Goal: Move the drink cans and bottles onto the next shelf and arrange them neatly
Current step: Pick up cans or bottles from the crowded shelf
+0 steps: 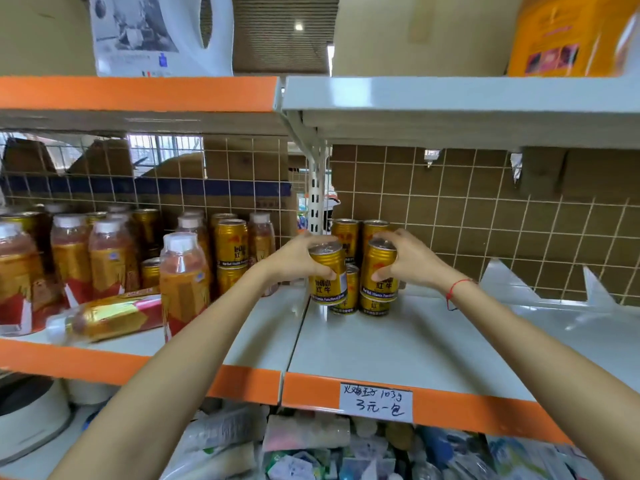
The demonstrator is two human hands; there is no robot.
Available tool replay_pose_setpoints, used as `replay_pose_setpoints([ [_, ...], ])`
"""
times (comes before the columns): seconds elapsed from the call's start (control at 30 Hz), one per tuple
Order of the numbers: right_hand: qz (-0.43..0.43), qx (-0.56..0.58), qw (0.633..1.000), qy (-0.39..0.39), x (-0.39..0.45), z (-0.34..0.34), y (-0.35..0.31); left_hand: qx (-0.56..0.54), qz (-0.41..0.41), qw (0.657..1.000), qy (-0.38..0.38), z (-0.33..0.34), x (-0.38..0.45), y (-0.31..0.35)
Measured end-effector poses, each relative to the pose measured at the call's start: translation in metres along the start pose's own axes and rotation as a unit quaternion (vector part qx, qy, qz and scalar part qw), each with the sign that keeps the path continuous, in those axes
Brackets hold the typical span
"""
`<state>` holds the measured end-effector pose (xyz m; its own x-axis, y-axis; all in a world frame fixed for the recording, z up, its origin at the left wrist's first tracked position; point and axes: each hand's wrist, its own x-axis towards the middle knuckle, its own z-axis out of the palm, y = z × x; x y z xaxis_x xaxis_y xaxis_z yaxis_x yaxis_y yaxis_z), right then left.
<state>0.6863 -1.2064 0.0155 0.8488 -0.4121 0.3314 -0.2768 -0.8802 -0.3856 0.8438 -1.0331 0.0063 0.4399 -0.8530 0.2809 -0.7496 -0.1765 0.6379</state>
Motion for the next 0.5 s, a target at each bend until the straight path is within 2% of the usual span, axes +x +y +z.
replay_pose_setpoints([
  [0.2,0.011,0.02,1.0,-0.002,0.026,-0.011,0.01,-0.023,0.006,1.0,-0.007,-0.003,0.034,0.009],
  [0.3,0.012,0.019,1.0,-0.011,0.035,-0.007,0.011,-0.018,0.008,0.999,-0.027,-0.001,0.046,0.015],
  [0.5,0.023,0.007,1.0,-0.012,0.047,0.0,0.014,0.011,0.006,1.0,-0.019,0.004,0.06,0.015],
])
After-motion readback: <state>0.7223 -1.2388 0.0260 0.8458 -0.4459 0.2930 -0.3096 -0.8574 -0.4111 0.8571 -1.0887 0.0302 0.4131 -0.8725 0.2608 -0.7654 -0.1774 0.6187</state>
